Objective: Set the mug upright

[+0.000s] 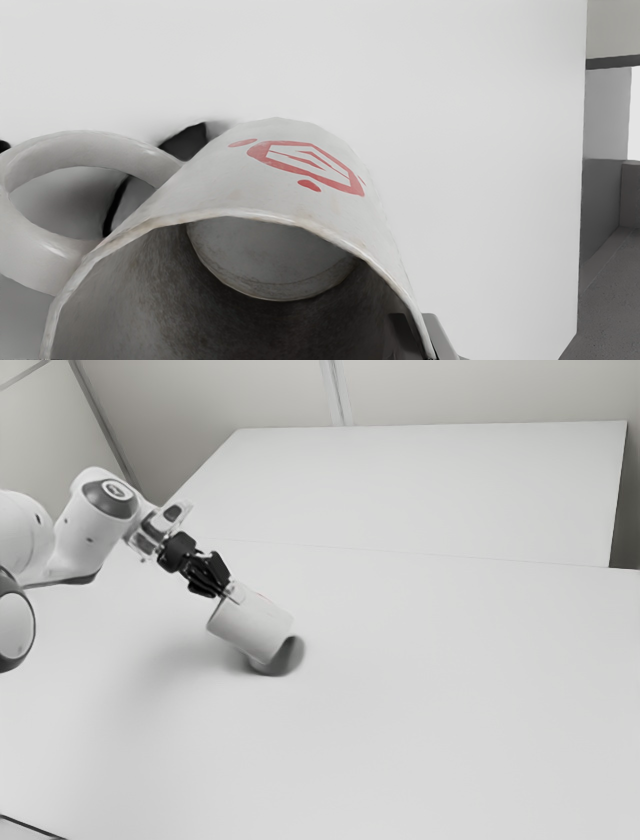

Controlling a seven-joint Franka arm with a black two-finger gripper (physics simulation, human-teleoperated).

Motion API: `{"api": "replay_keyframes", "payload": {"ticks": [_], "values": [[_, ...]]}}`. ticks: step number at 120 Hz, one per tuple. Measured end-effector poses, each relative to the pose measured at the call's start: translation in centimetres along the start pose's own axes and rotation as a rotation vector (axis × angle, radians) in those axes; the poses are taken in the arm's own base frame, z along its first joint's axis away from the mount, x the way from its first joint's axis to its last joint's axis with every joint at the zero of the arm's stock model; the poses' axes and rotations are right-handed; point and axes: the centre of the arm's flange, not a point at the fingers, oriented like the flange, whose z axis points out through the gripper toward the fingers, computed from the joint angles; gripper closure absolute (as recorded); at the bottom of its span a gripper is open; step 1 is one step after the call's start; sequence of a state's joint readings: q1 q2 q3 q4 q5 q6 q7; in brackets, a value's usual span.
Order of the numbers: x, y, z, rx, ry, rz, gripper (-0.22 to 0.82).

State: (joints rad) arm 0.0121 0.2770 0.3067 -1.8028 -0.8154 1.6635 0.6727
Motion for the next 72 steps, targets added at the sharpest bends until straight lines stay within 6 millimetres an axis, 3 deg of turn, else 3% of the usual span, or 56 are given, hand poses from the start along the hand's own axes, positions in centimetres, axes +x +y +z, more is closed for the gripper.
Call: {"api": "replay_keyframes", "payload": {"ticks": [9, 29, 58, 72], "values": [[0.0, 0.5, -0.3, 0.007, 0.002, 0.003, 0.77], [-0.7, 4.9, -0.8, 0.145, -0.021, 0.089, 0.77], [-5.7, 7.7, 0.6, 0.379, -0.053, 0.154, 0.77], [-6.4, 10.0, 1.9, 0.514, -0.083, 0.236, 0.77]]}}
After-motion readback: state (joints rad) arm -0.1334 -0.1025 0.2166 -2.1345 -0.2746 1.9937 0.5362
